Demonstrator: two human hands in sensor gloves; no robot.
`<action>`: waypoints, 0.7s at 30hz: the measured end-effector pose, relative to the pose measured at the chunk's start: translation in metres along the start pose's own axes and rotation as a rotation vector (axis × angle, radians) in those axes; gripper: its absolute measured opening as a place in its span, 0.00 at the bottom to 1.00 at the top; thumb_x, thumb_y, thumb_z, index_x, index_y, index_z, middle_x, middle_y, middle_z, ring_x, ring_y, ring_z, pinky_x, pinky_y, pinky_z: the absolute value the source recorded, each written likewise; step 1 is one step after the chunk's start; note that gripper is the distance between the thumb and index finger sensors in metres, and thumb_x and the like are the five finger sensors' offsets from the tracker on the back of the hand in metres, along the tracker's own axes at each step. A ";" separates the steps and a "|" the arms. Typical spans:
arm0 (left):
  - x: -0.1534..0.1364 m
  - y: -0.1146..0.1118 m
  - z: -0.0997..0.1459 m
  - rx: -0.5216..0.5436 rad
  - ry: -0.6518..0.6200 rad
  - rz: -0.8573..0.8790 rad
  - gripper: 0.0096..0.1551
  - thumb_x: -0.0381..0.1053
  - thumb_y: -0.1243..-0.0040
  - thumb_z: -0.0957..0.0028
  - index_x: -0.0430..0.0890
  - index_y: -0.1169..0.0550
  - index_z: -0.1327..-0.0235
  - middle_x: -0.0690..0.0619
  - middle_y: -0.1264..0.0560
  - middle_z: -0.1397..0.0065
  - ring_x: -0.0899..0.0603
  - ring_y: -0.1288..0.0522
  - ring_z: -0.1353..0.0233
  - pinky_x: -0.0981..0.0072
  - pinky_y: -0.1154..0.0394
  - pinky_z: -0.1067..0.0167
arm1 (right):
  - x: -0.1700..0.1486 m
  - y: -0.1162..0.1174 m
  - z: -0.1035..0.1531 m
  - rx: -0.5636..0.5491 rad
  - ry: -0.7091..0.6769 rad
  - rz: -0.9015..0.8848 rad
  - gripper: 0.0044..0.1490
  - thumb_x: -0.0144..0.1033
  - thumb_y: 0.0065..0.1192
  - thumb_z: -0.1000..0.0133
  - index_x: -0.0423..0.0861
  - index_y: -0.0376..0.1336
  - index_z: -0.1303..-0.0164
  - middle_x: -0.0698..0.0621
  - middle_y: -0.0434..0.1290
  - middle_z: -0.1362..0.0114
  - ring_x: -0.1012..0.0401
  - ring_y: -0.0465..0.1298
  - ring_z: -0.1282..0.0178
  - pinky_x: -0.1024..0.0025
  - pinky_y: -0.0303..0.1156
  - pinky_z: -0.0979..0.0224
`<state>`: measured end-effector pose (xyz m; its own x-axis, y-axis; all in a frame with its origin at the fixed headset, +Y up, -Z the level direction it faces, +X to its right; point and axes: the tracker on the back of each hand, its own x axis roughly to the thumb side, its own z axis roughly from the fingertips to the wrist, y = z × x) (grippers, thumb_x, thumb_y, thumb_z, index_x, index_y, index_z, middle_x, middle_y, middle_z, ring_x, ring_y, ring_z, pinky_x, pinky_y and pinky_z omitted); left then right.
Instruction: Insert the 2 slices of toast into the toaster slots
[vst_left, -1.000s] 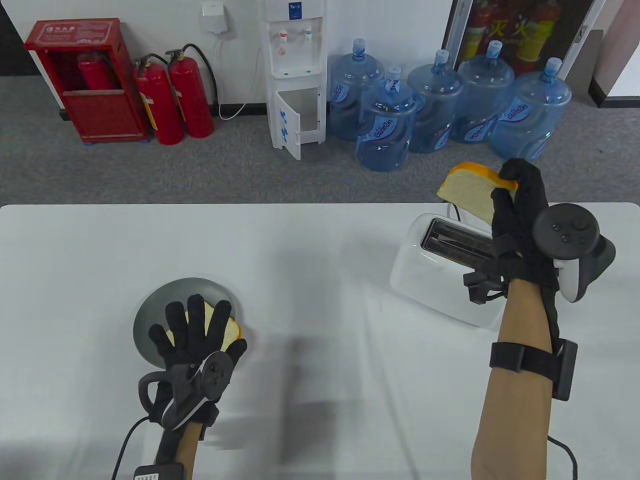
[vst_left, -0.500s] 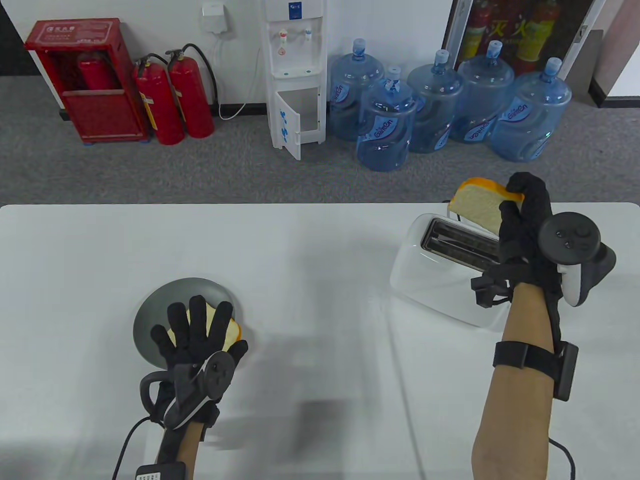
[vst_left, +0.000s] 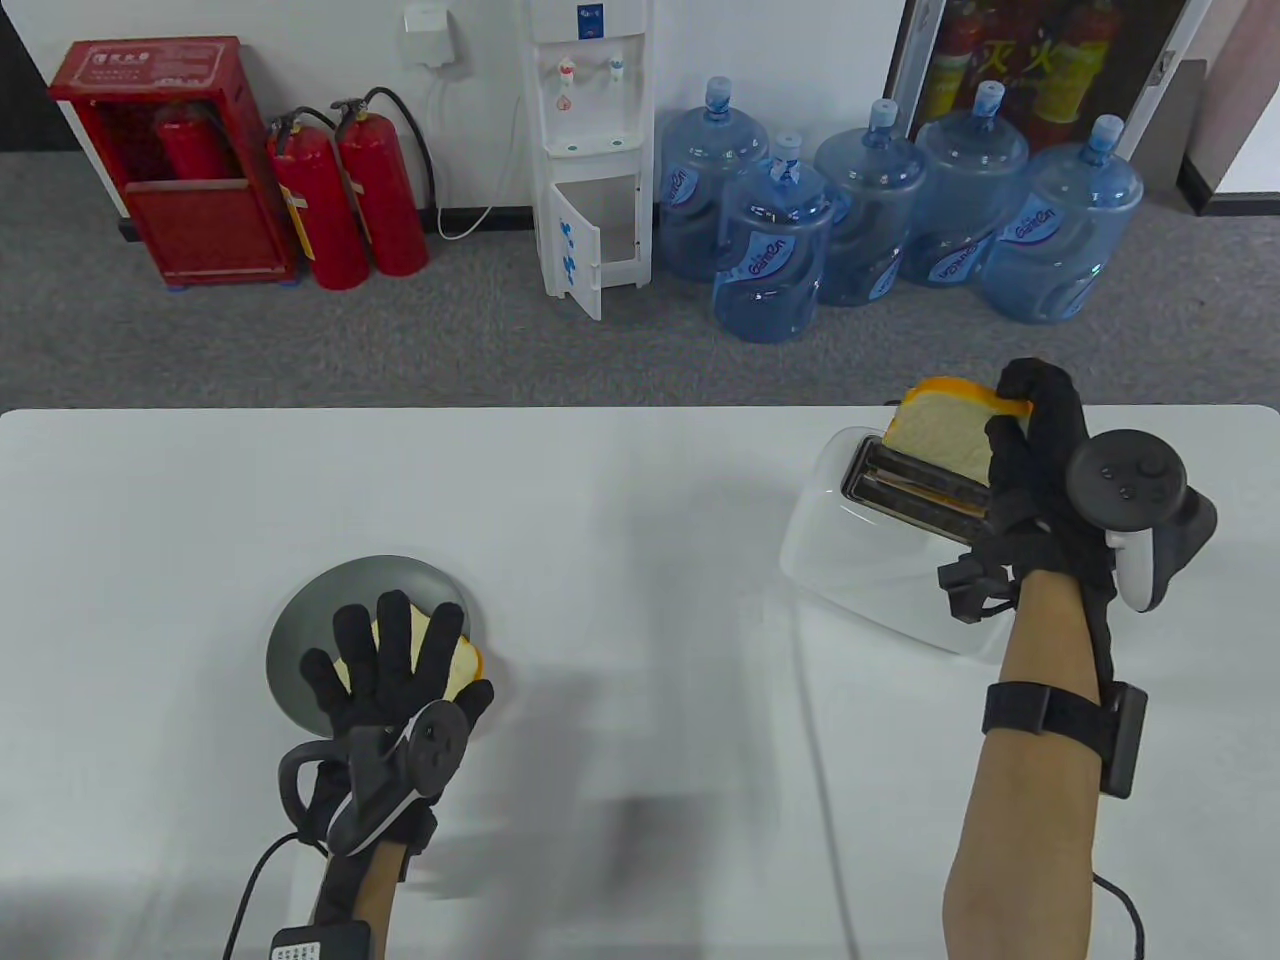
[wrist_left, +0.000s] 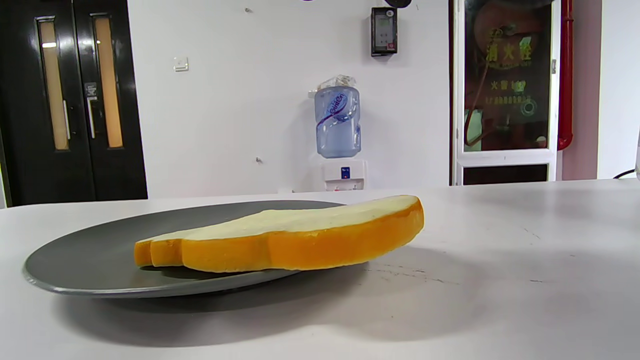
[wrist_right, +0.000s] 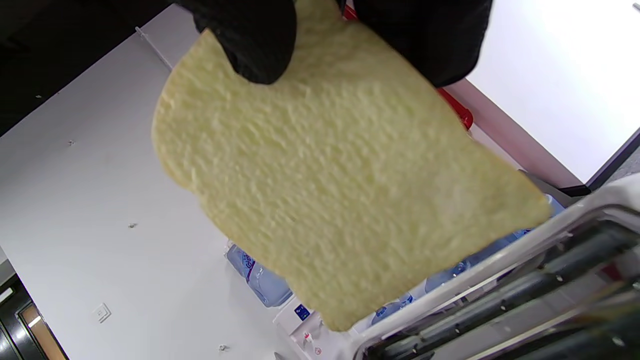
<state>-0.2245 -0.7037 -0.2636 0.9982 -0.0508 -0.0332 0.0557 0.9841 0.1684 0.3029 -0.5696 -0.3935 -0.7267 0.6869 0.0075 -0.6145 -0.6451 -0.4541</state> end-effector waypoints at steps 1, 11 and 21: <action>0.000 0.000 0.000 0.000 0.000 0.000 0.43 0.75 0.60 0.42 0.66 0.51 0.14 0.48 0.59 0.08 0.31 0.65 0.14 0.32 0.64 0.26 | -0.001 0.001 0.000 0.006 0.002 0.000 0.34 0.32 0.55 0.28 0.65 0.47 0.16 0.47 0.57 0.08 0.41 0.69 0.13 0.36 0.62 0.14; -0.001 -0.001 -0.001 -0.005 0.001 -0.008 0.43 0.75 0.60 0.42 0.66 0.51 0.14 0.48 0.59 0.09 0.31 0.65 0.14 0.32 0.64 0.26 | -0.010 0.006 -0.002 0.019 0.015 0.004 0.34 0.31 0.55 0.29 0.65 0.48 0.16 0.46 0.58 0.08 0.41 0.69 0.13 0.35 0.62 0.14; -0.001 -0.001 -0.001 -0.012 -0.001 -0.025 0.43 0.75 0.60 0.42 0.66 0.51 0.14 0.48 0.59 0.09 0.31 0.65 0.14 0.32 0.64 0.26 | -0.018 0.010 -0.003 0.040 0.025 0.004 0.35 0.31 0.55 0.29 0.64 0.48 0.16 0.46 0.58 0.08 0.40 0.69 0.13 0.34 0.62 0.14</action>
<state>-0.2252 -0.7046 -0.2645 0.9965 -0.0752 -0.0367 0.0800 0.9846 0.1554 0.3103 -0.5878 -0.4007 -0.7214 0.6923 -0.0169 -0.6240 -0.6604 -0.4178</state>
